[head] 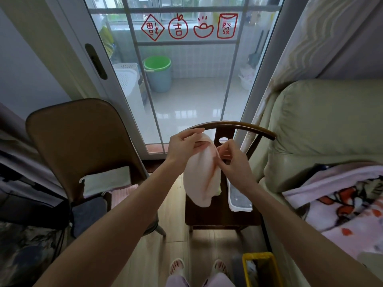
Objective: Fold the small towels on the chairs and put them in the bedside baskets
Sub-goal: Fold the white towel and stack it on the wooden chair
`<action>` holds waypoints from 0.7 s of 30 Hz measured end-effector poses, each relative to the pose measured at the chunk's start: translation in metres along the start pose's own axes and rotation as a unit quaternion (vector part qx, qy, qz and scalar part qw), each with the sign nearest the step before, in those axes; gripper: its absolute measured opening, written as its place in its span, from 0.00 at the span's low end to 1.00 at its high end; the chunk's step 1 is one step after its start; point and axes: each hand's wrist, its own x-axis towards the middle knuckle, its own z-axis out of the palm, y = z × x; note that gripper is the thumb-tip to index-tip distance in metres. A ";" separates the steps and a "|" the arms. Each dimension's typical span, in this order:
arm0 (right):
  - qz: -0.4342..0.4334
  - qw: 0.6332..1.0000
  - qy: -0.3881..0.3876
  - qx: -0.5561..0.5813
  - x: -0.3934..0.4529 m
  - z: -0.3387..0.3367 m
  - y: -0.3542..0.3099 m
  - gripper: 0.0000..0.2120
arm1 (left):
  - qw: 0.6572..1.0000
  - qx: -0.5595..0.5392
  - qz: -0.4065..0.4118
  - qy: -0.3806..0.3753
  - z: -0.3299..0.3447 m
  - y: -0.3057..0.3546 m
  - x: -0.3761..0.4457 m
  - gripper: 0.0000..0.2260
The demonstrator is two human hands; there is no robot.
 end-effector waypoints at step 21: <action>0.023 0.995 -0.095 -0.004 0.013 -0.018 0.005 0.13 | 0.948 0.238 0.188 -0.099 -0.025 0.009 0.006 0.10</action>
